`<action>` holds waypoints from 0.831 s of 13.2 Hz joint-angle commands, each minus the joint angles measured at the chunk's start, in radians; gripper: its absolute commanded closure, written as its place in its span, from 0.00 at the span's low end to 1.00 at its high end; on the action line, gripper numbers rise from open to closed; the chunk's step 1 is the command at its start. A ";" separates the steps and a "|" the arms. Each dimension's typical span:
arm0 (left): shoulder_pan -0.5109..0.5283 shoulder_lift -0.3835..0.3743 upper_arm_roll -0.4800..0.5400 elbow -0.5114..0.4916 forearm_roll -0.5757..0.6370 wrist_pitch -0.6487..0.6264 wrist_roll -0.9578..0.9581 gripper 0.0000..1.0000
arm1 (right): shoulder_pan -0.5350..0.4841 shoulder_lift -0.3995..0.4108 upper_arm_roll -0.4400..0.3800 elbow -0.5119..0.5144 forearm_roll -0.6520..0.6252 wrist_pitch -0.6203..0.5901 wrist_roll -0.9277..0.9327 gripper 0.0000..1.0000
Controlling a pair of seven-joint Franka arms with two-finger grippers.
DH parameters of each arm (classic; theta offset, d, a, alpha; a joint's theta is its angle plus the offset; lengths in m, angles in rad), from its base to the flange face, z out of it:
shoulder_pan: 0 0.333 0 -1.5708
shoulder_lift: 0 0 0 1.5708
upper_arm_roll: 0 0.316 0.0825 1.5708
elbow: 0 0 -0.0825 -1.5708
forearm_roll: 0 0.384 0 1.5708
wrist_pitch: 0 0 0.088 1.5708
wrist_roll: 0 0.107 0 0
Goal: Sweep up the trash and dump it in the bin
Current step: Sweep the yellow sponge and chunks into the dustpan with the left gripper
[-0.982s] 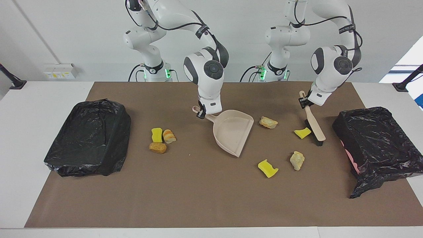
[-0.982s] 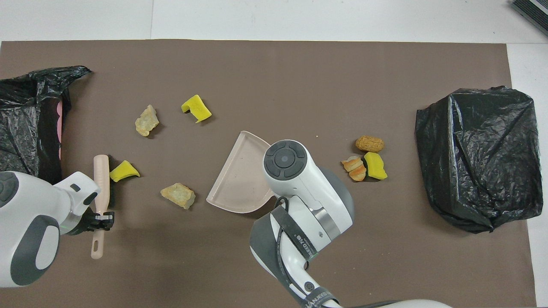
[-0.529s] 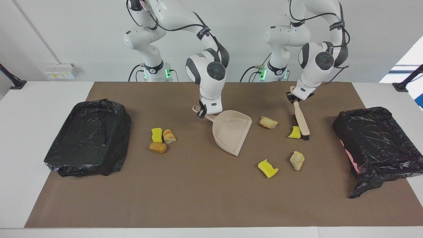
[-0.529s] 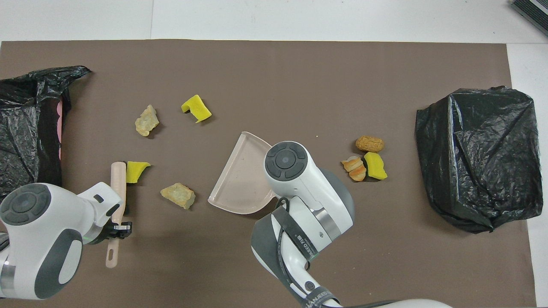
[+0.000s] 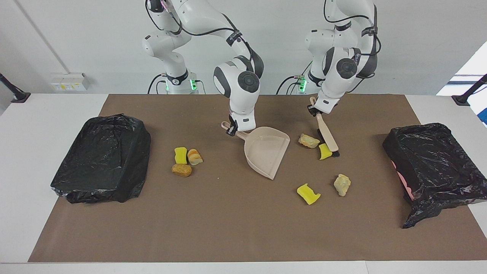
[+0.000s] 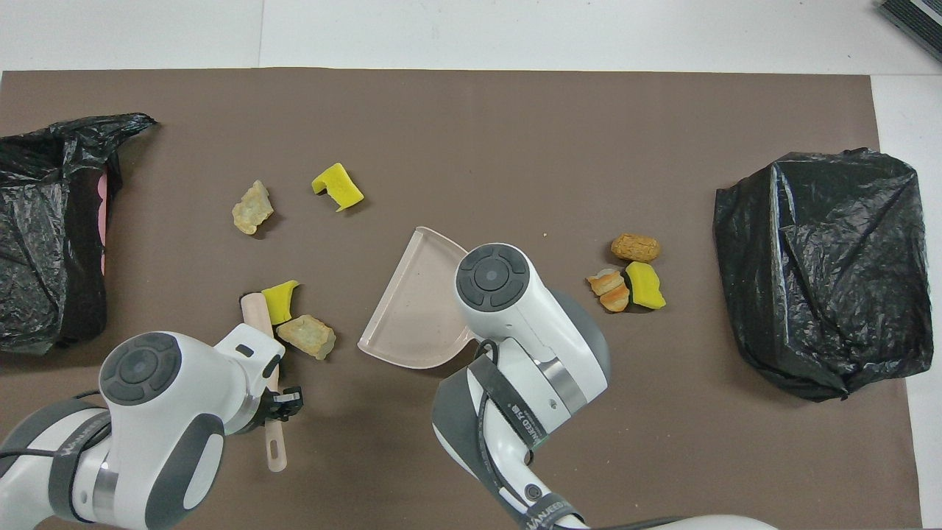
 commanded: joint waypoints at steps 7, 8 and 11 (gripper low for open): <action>-0.010 0.176 -0.190 0.170 -0.215 0.163 -0.023 1.00 | -0.004 -0.021 0.002 -0.033 -0.023 0.024 0.016 1.00; -0.010 0.185 -0.215 0.175 -0.215 0.198 -0.001 1.00 | -0.004 -0.021 0.002 -0.033 -0.023 0.024 0.016 1.00; -0.010 0.214 -0.252 0.241 -0.215 0.165 0.147 1.00 | -0.004 -0.021 0.002 -0.033 -0.023 0.023 0.018 1.00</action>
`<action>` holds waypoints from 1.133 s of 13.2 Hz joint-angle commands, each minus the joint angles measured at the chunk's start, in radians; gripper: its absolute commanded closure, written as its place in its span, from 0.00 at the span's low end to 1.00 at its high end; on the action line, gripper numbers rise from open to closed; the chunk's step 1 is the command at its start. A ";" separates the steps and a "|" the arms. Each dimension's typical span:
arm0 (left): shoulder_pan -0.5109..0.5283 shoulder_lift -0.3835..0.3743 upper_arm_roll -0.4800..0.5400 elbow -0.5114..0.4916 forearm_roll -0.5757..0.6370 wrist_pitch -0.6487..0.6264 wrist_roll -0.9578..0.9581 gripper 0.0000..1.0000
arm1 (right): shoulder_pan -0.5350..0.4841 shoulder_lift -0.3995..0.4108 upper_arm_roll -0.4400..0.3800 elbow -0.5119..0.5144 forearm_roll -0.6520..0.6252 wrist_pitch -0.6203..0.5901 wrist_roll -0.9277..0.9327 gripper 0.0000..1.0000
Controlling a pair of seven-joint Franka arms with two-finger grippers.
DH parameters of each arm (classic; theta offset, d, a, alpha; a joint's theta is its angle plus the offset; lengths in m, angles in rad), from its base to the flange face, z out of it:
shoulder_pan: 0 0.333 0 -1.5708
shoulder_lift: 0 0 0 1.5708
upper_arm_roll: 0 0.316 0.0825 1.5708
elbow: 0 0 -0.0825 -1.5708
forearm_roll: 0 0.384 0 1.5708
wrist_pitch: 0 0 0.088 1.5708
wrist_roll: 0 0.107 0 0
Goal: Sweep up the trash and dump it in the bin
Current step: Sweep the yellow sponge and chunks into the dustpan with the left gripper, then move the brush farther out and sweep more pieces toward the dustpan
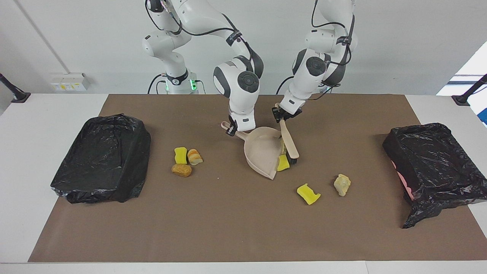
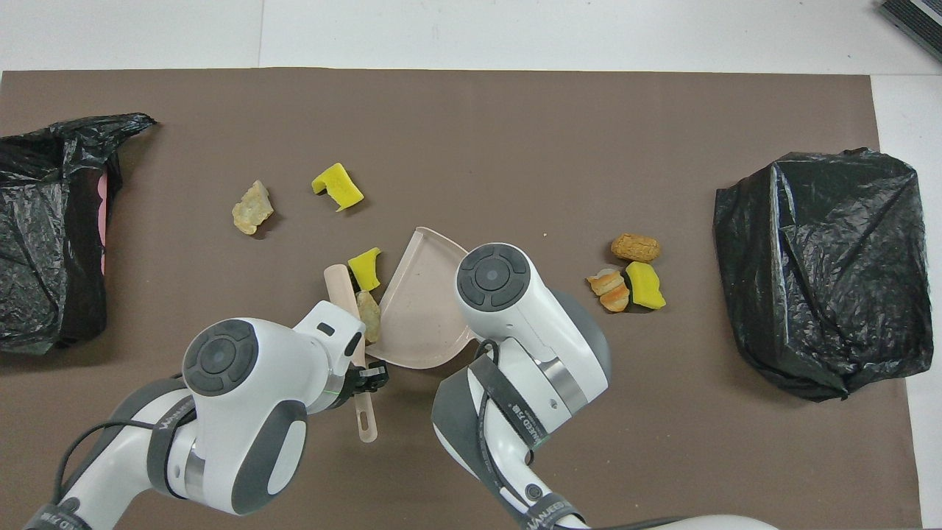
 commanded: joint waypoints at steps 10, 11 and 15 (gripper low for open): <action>0.078 0.104 0.160 0.372 0.264 -0.361 0.392 1.00 | -0.008 -0.020 0.004 -0.031 -0.021 0.018 0.056 1.00; 0.077 0.127 0.208 0.402 0.269 -0.359 0.425 1.00 | -0.008 -0.020 0.004 -0.031 -0.021 0.019 0.056 1.00; 0.077 0.271 0.317 0.543 0.405 -0.362 0.507 1.00 | -0.008 -0.020 0.004 -0.031 -0.021 0.026 0.058 1.00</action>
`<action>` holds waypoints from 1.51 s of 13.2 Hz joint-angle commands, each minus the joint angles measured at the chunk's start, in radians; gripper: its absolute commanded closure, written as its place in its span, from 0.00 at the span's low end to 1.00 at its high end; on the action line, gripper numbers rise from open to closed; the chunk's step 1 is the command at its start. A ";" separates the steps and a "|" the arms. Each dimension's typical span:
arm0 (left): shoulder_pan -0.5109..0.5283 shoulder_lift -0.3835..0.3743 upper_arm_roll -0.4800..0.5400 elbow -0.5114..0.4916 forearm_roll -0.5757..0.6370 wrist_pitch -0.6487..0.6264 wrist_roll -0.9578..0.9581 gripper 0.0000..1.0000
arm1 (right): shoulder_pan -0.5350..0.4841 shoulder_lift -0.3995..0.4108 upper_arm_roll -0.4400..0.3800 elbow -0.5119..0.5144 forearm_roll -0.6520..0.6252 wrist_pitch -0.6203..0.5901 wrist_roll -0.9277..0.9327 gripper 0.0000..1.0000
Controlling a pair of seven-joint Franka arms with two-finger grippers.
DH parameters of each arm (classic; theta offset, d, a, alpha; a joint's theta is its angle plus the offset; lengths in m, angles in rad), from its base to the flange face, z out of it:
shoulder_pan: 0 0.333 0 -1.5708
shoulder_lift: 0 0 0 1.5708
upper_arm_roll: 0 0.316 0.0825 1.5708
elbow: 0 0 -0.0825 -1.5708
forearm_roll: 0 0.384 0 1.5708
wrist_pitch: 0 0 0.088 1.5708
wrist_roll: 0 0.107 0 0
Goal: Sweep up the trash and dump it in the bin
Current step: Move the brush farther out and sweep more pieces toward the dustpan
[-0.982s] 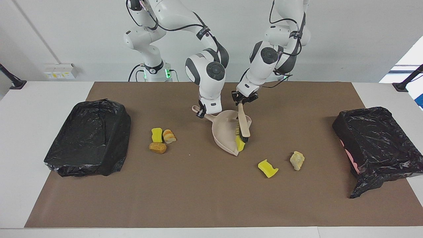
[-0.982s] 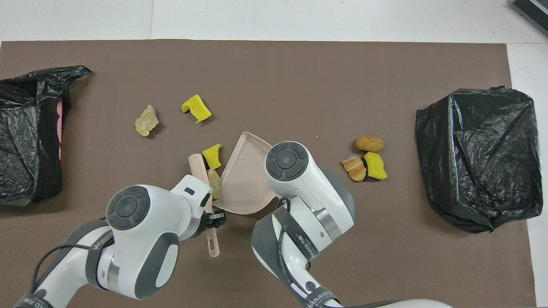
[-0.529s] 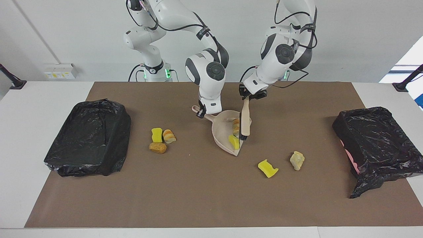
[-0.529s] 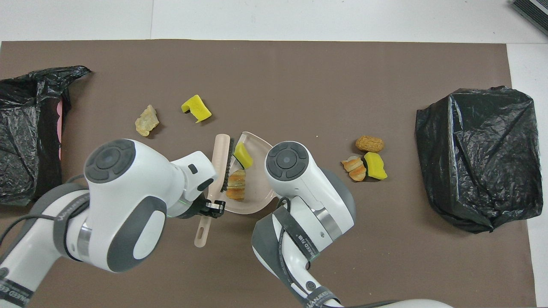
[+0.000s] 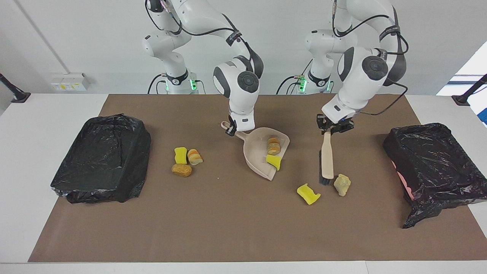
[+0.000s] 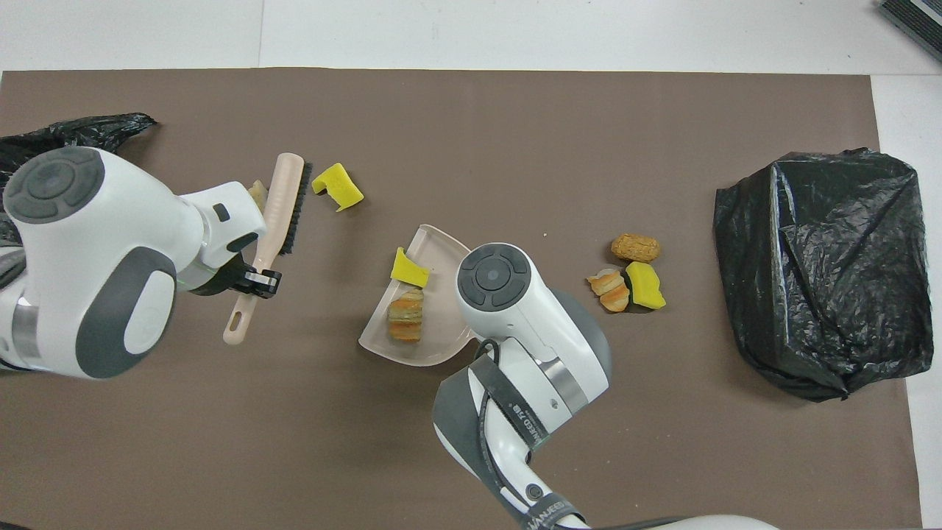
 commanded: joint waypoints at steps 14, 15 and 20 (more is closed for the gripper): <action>-0.068 0.201 0.141 0.048 0.074 0.074 0.075 1.00 | -0.006 -0.020 0.004 -0.032 -0.021 0.027 0.032 1.00; -0.074 0.199 0.123 0.046 0.063 0.075 0.075 1.00 | -0.006 -0.020 0.004 -0.032 -0.021 0.027 0.032 1.00; -0.073 0.165 0.060 -0.021 0.062 0.114 0.226 1.00 | -0.006 -0.020 0.004 -0.032 -0.021 0.026 0.032 1.00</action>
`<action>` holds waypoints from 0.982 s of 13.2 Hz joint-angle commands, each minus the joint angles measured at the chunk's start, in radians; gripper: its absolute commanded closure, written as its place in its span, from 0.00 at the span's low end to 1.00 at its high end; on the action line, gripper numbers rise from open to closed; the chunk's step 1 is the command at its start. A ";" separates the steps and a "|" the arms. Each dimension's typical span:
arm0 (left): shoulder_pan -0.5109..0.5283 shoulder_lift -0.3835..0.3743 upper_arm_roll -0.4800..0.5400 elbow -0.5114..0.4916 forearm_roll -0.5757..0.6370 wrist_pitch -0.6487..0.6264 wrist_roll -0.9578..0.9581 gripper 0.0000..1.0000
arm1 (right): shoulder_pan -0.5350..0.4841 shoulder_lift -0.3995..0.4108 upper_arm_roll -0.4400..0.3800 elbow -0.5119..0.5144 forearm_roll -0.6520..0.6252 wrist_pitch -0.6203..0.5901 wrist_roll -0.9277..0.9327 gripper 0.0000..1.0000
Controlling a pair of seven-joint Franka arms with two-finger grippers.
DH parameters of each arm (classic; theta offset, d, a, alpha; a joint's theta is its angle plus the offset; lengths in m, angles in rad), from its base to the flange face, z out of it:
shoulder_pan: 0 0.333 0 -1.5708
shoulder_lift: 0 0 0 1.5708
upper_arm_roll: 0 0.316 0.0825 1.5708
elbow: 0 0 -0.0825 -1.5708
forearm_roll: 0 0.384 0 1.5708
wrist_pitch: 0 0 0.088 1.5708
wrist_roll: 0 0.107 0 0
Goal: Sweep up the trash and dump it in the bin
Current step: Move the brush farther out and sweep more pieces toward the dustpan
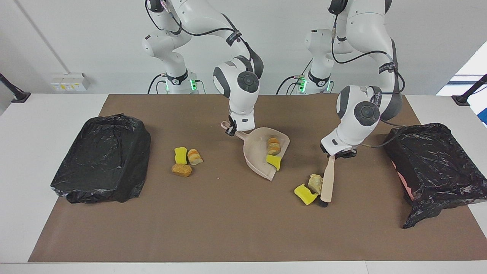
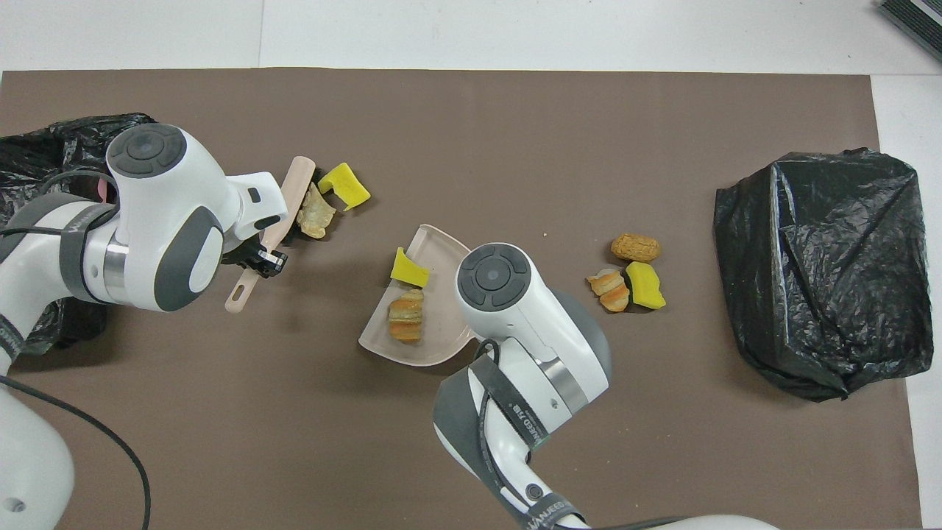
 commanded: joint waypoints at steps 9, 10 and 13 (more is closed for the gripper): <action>-0.008 -0.176 -0.147 -0.246 -0.174 -0.054 -0.071 1.00 | -0.007 -0.020 0.004 -0.031 -0.021 0.027 0.031 1.00; -0.009 -0.180 -0.183 -0.244 -0.176 -0.062 -0.176 1.00 | -0.006 -0.020 0.004 -0.031 -0.021 0.026 0.031 1.00; -0.009 -0.196 -0.258 -0.221 -0.226 -0.073 -0.404 1.00 | -0.006 -0.020 0.004 -0.031 -0.021 0.026 0.031 1.00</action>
